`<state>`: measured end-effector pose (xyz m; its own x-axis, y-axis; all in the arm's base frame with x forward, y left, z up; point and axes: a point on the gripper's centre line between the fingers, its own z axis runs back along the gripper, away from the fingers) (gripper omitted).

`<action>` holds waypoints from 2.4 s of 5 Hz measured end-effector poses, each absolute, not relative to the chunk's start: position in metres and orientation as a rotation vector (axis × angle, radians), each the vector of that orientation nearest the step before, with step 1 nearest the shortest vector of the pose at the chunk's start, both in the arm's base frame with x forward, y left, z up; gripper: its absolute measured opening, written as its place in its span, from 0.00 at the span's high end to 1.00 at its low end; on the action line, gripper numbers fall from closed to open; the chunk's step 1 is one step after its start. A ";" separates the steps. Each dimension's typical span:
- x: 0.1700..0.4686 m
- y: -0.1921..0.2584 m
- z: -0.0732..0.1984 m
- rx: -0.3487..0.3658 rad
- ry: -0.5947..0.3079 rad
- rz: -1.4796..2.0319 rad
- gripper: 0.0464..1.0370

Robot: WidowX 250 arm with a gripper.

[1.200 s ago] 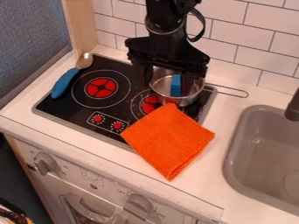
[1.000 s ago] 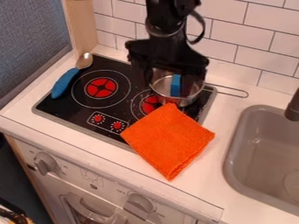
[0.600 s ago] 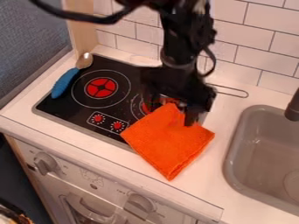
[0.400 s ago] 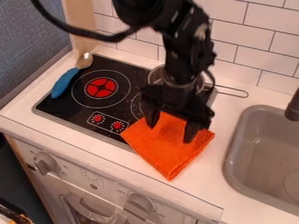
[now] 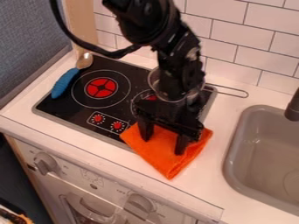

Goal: Move the orange towel on the leftburner

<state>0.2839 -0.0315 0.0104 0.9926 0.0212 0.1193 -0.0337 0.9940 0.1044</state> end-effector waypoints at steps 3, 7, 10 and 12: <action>0.291 0.011 0.007 0.103 -0.127 0.141 0.04; 0.335 0.090 0.010 0.139 -0.119 0.244 0.04; 0.372 0.137 0.012 0.163 -0.130 0.296 0.04; 0.370 0.144 0.013 0.164 -0.127 0.316 0.04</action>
